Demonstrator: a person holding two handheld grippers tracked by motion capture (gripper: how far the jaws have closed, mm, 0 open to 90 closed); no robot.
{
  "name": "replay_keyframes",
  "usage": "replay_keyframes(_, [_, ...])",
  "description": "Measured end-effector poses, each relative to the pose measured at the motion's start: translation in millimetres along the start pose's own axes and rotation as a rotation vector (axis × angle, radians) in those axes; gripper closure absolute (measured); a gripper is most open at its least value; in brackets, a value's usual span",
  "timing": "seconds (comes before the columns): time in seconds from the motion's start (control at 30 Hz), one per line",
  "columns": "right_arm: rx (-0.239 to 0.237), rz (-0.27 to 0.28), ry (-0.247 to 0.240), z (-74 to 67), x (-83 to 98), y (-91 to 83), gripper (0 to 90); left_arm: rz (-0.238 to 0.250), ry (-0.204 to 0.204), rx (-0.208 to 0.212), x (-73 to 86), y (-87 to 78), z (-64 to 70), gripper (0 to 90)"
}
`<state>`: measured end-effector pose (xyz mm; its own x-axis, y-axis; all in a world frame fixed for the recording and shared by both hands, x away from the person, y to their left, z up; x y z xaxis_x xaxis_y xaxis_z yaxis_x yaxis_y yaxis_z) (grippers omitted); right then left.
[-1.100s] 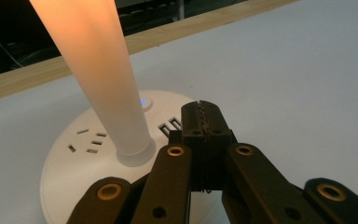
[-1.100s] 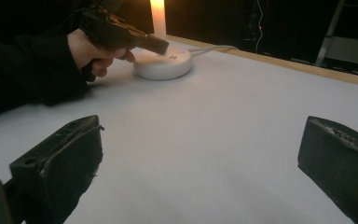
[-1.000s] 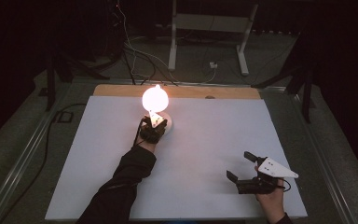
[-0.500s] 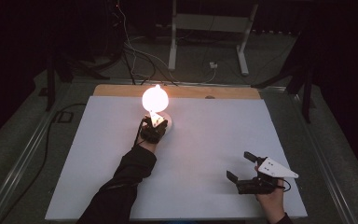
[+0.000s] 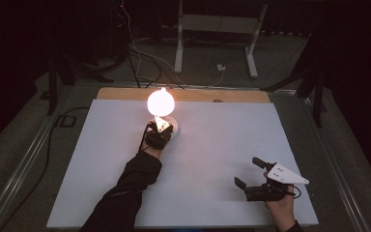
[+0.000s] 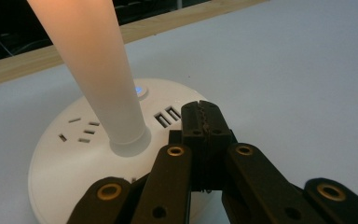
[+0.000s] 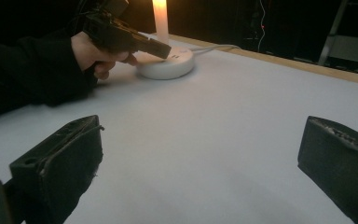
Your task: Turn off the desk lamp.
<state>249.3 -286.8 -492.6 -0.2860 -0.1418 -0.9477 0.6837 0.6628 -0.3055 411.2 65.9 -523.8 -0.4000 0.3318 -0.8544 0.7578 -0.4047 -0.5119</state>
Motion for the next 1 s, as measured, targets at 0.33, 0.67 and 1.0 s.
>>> replay_keyframes(0.33, [0.001,0.002,0.0,-0.1,-0.2,-0.2,0.0,-0.008,0.023,-0.009,2.1,0.6,1.8,90.0])
replay_keyframes(0.67, [-0.001,0.001,-0.001,-0.2,-0.2,0.2,0.0,-0.013,0.015,-0.008,1.3,0.7,1.2,90.0])
replay_keyframes(1.0, [-0.001,0.004,0.0,-0.6,-0.6,-0.4,0.0,0.014,0.005,-0.001,-9.0,-7.3,-1.7,90.0])
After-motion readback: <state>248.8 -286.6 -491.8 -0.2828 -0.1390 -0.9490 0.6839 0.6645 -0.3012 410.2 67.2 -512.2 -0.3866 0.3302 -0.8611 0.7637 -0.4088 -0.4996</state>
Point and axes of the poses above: each handheld gripper's, and its own axes: y roughly forward along the jaws, x roughly out of its underside, z roughly to its right, the point moved 1 cm from there along y, roughly forward along the jaws, and after that the axes turned 3 degrees about y, right-handed, at the moved point
